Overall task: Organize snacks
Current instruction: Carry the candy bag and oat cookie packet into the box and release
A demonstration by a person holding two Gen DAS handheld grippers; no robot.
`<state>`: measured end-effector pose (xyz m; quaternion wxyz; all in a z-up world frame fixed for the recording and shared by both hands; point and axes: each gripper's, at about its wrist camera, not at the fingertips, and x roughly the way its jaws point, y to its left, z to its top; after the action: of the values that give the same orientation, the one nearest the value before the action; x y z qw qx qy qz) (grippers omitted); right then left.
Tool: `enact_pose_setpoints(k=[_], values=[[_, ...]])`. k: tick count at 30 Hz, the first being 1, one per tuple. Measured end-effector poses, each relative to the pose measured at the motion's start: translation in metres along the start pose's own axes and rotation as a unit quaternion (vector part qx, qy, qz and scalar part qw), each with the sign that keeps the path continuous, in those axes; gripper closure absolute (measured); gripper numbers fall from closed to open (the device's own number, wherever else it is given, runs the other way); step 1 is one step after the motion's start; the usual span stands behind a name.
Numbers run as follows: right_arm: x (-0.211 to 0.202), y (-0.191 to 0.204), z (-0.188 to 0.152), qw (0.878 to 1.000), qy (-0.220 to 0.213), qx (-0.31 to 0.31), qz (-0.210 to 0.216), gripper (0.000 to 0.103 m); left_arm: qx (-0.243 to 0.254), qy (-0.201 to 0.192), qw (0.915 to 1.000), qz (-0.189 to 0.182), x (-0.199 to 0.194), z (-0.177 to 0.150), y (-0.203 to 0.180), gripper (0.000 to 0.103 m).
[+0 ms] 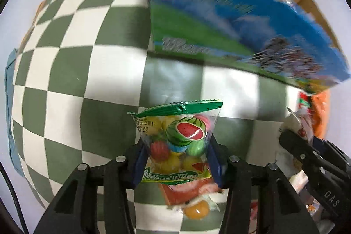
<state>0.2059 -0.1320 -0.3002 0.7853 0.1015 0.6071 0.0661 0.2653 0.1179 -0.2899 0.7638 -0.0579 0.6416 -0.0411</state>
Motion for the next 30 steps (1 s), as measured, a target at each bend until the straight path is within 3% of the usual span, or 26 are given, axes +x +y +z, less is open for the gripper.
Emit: enact_pose_setpoints(k=[5, 10, 16, 19, 23, 30], values=[[-0.046, 0.008, 0.007, 0.999, -0.039, 0.000, 0.037, 0.054, 0.010, -0.039, 0.9986, -0.034, -0.054, 0.019, -0.008, 0.058], [-0.093, 0.007, 0.033, 0.994, -0.084, 0.006, 0.069, 0.054, 0.028, -0.070, 0.9951, -0.063, -0.074, 0.055, -0.068, 0.057], [-0.111, 0.002, 0.093, 0.990, -0.126, 0.004, 0.060, 0.054, 0.047, -0.058, 0.9964, -0.041, -0.069, 0.136, -0.094, 0.057], [-0.093, 0.005, 0.126, 0.992, -0.115, -0.003, 0.048, 0.054, 0.055, -0.012, 0.9983, -0.016, -0.041, 0.177, -0.099, 0.057], [-0.050, 0.011, 0.157, 0.996, -0.073, -0.013, 0.041, 0.054, 0.059, 0.053, 0.9967, 0.013, 0.004, 0.208, -0.098, 0.057], [0.010, 0.010, 0.168, 0.999, -0.003, -0.013, 0.048, 0.053, 0.049, 0.091, 0.9942, 0.030, 0.038, 0.215, -0.091, 0.056]])
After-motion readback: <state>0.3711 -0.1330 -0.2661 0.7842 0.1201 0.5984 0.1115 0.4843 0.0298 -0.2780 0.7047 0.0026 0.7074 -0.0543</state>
